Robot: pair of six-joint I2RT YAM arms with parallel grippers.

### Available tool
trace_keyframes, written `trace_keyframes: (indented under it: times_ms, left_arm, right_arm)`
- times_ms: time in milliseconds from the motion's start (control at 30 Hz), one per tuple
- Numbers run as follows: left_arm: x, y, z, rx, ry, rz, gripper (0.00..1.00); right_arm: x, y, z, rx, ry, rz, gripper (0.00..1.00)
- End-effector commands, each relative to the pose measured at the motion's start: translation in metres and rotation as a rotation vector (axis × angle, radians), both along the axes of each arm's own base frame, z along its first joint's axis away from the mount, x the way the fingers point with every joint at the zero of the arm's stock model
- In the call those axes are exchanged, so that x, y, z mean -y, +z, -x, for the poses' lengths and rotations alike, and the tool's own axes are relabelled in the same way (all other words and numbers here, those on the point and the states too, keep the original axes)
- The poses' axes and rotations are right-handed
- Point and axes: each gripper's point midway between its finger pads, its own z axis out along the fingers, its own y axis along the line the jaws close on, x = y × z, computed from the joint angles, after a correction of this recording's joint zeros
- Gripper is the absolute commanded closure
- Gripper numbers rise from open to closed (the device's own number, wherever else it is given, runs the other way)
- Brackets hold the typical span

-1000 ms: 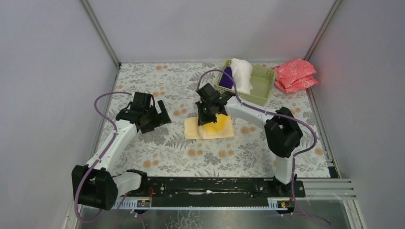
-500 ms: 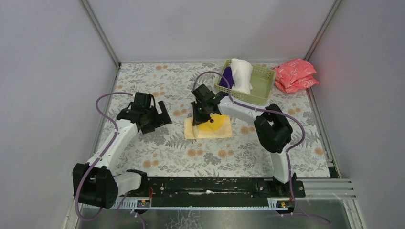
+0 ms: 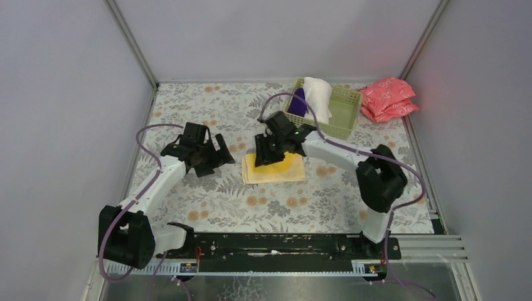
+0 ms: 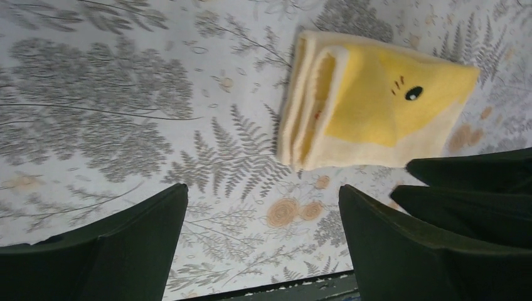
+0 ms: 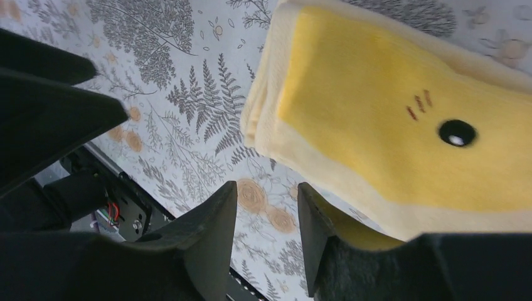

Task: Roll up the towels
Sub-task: Fold the towel at the center of the board.

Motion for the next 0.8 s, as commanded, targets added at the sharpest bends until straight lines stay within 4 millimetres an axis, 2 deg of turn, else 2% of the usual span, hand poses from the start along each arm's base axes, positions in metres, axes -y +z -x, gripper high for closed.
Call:
trace_keyframes:
  times_ms: [0,67,167,267,400,467,533,633,667,767]
  left_arm:
    - [0.041,0.014,-0.014,0.057,-0.052,0.107,0.12]
    - [0.057,0.019,-0.018,0.069,-0.072,0.122,0.14]
    - [0.084,0.018,-0.024,0.061,-0.107,0.141,0.18]
    - [0.109,0.013,-0.032,0.05,-0.141,0.154,0.25]
    - [0.131,-0.005,-0.042,0.029,-0.168,0.134,0.47]
    - [0.129,-0.022,-0.046,0.005,-0.153,0.094,0.59]
    - [0.118,-0.045,-0.048,-0.028,-0.12,0.021,0.66]
    - [0.095,-0.08,-0.042,-0.113,-0.066,-0.066,0.72]
    - [0.087,-0.091,-0.038,-0.145,-0.05,-0.083,0.73]
    - [0.068,-0.109,-0.027,-0.199,-0.011,-0.107,0.75]
  right_arm:
    - [0.06,0.032,-0.031,0.107,-0.092,-0.039,0.53]
    - [0.09,0.024,-0.036,0.102,-0.139,-0.034,0.54]
    - [0.122,0.018,-0.042,0.105,-0.193,-0.051,0.55]
    - [0.137,0.01,-0.044,0.093,-0.214,-0.078,0.56]
    - [0.143,-0.003,-0.046,0.072,-0.213,-0.094,0.58]
    - [0.143,-0.008,-0.047,0.072,-0.207,-0.094,0.6]
    - [0.141,-0.015,-0.045,0.055,-0.192,-0.096,0.63]
    - [0.139,-0.025,-0.038,0.022,-0.164,-0.097,0.68]
    - [0.14,-0.037,-0.033,-0.01,-0.158,-0.086,0.69]
    - [0.141,-0.053,-0.02,-0.066,-0.141,-0.085,0.71]
